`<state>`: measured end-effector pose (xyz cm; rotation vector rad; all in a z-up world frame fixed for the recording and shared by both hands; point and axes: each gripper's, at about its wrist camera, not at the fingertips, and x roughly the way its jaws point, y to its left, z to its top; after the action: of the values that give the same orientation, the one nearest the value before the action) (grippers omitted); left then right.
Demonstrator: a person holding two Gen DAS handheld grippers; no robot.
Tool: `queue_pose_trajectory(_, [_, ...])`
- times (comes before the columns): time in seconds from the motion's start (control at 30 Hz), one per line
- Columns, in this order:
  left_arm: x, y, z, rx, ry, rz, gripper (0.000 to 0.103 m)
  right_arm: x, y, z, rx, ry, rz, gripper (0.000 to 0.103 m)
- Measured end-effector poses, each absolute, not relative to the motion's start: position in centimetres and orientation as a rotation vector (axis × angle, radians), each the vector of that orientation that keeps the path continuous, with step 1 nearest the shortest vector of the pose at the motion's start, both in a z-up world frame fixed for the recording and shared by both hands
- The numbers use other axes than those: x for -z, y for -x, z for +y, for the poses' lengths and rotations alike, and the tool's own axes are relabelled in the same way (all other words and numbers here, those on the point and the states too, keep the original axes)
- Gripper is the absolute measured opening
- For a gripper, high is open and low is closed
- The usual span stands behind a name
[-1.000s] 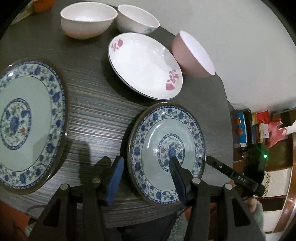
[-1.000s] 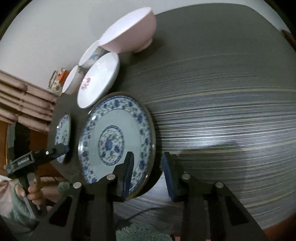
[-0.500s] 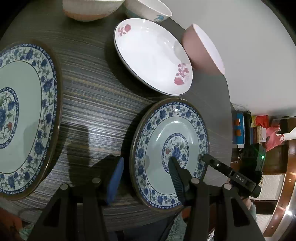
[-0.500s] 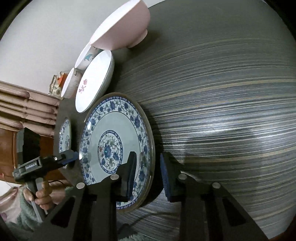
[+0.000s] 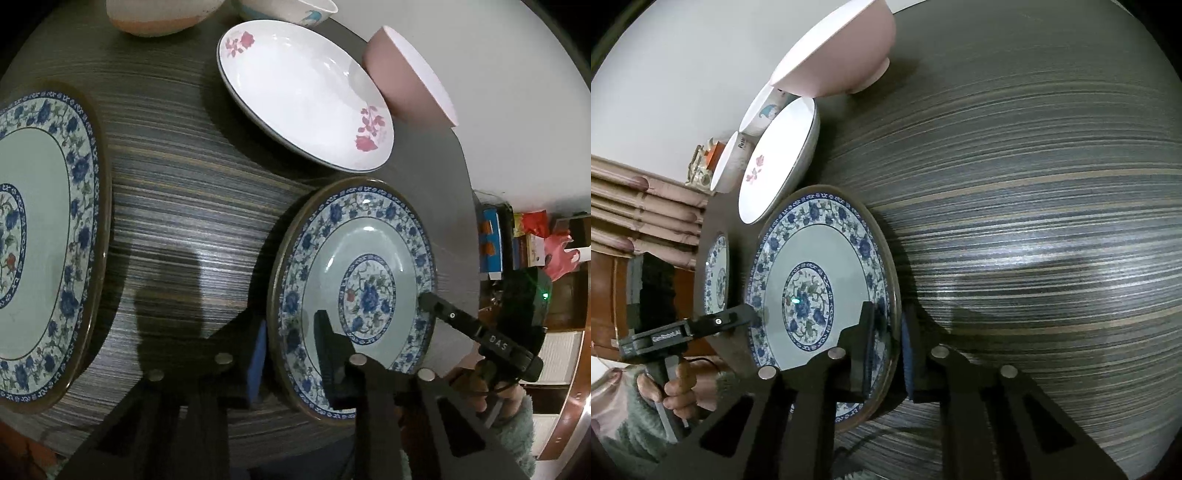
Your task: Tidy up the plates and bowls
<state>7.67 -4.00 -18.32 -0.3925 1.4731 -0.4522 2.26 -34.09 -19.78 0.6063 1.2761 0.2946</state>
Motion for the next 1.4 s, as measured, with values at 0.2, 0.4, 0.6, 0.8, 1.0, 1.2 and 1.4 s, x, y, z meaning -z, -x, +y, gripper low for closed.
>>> queue_pose_trajectory(0.2, [18.4, -7.6, -4.2, 0.446, 0.35, 1.462, 0.017, 19.6, -2.1, -33.7, -0.281, -0.586, 1.271, 0.014])
queue_pose_trajectory(0.4, [17.9, -7.7, -3.9, 0.457, 0.33, 1.44, 0.017, 19.1, -1.5, -33.6, -0.276, -0.592, 1.263, 0.014])
queue_pose_trajectory(0.6, [17.3, -7.1, -3.1, 0.462, 0.32, 1.428, 0.016, 18.3, -0.8, -33.2, -0.271, -0.586, 1.253, 0.014])
queue_pose_trajectory(0.8, [15.8, -7.0, -1.7, 0.449, 0.325, 1.387, 0.016, 16.7, -0.9, -32.0, -0.284, -0.569, 1.23, 0.014])
queue_pose_trajectory(1.0, [13.8, -7.1, 1.0, 0.406, 0.334, 1.34, 0.016, 14.9, -1.8, -29.7, -0.325, -0.544, 1.203, 0.014])
queue_pose_trajectory(1.2, [11.4, -7.4, 5.6, 0.344, 0.352, 1.28, 0.017, 13.3, -3.9, -25.7, -0.403, -0.515, 1.187, 0.014])
queue_pose_trajectory(1.4, [9.4, -7.4, 10.9, 0.268, 0.353, 1.223, 0.017, 11.2, -6.5, -20.8, -0.47, -0.469, 1.165, 0.014])
